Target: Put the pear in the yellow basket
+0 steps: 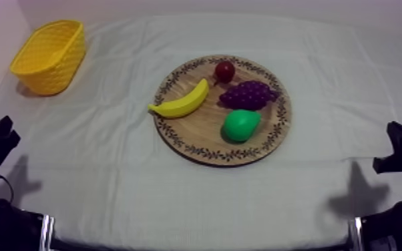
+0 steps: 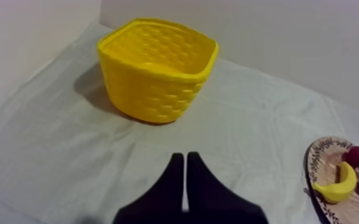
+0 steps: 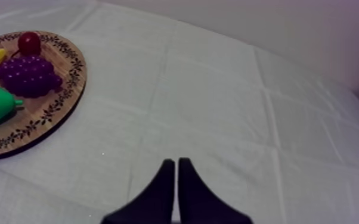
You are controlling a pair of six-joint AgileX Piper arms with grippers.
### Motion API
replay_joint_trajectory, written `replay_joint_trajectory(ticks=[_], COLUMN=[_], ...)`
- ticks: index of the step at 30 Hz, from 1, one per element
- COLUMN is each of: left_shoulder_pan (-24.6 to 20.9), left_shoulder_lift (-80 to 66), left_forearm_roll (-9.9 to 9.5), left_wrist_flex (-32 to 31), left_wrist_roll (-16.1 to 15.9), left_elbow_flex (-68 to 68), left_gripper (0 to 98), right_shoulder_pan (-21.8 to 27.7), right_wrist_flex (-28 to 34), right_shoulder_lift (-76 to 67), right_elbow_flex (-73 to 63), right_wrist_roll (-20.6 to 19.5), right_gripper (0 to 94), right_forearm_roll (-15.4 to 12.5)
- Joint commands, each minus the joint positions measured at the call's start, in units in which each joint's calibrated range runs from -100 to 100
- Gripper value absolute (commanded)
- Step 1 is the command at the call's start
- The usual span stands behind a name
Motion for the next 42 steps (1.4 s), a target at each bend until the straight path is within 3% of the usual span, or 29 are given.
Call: replay_joint_trajectory(ticks=[1,19,24,32,42], left_shoulder_pan=[0.02,-0.17,-0.02,0.17,1.23], left_shoulder_lift=[-0.02,-0.02,0.01,5.48,28.19], left_forearm_roll=[0.00,0.00,0.16,1.11,1.66], left_wrist_flex=[0.02,0.07,1.19,1.56,8.00], left_wrist_roll=[-0.01,-0.33,1.69,-2.68,-8.89], left_elbow_flex=[0.05,0.05,-0.30,-6.80,-37.30], left_gripper=[0.0,0.0,0.0,0.0,0.0], right_shoulder_pan=[-0.01,-0.01,-0.01,-0.01,-0.01], right_wrist_flex=[0.00,0.00,0.00,0.00,0.00], right_shoulder_lift=[-0.01,-0.01,-0.01,-0.01,-0.01], right_elbow_flex=[-0.01,-0.01,-0.01,-0.01,-0.01], right_wrist_roll=[0.00,0.00,-0.03,-0.02,0.00], right_gripper=[0.3,0.3,0.3,0.3,0.3], right_forearm_roll=[0.00,0.00,0.00,0.00,0.00])
